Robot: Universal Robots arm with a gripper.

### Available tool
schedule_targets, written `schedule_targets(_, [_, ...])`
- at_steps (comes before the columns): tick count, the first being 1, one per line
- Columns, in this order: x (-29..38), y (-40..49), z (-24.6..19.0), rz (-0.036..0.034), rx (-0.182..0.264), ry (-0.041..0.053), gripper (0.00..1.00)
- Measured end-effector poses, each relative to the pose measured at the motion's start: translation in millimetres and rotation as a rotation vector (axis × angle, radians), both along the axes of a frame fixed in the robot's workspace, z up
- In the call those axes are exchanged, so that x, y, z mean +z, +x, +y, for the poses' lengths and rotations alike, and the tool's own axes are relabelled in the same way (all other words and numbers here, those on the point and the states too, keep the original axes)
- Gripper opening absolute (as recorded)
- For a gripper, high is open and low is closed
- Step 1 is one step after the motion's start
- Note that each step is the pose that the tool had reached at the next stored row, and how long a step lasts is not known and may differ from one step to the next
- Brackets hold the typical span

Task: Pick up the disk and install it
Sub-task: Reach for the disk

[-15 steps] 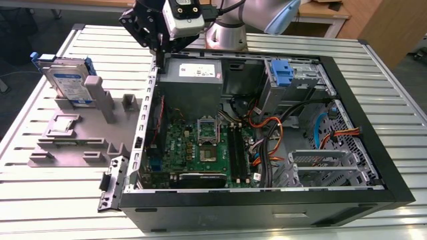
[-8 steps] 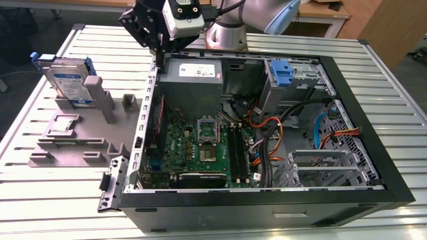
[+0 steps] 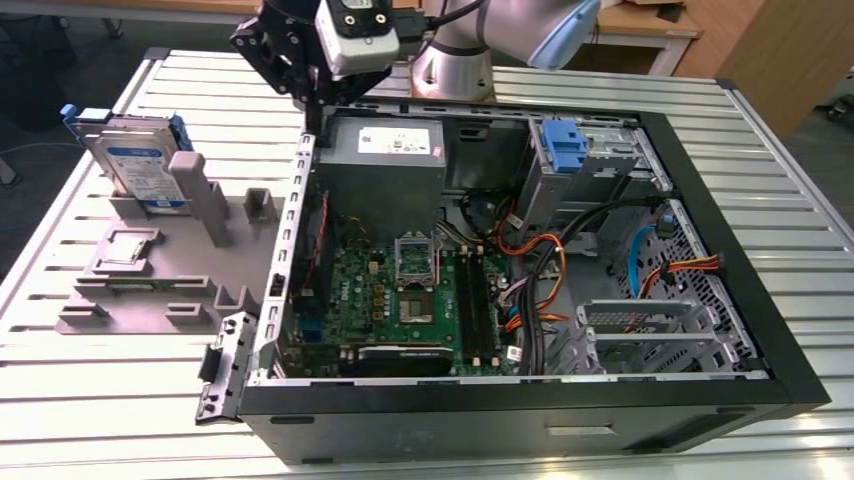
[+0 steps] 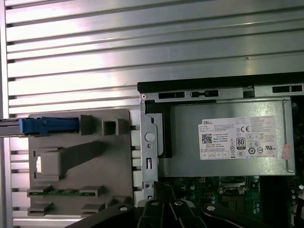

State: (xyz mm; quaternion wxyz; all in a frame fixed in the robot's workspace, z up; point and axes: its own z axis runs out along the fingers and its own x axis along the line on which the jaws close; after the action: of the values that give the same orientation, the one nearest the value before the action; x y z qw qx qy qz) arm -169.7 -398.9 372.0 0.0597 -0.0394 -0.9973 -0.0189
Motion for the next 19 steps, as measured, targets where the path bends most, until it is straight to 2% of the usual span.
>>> schedule_targets(2, [0.0,-1.5,0.1,-0.0124,0.0,0.0002,0.1])
schedule_targets(6, [0.0,-4.6,0.2,-0.0493,0.0,0.0001,0.1])
schedule_targets(8, [0.0,-6.5,0.3,-0.0647,0.0,0.0001,0.1])
schedule_targets(10, [0.0,-8.0,0.4,-0.0758,0.0,0.0001,0.1])
schedule_targets(11, [0.0,-12.0,0.4,-0.0864,0.0,0.0001,0.1])
schedule_targets(19, [0.0,-13.2,0.4,-0.0868,0.0,0.0001,0.1])
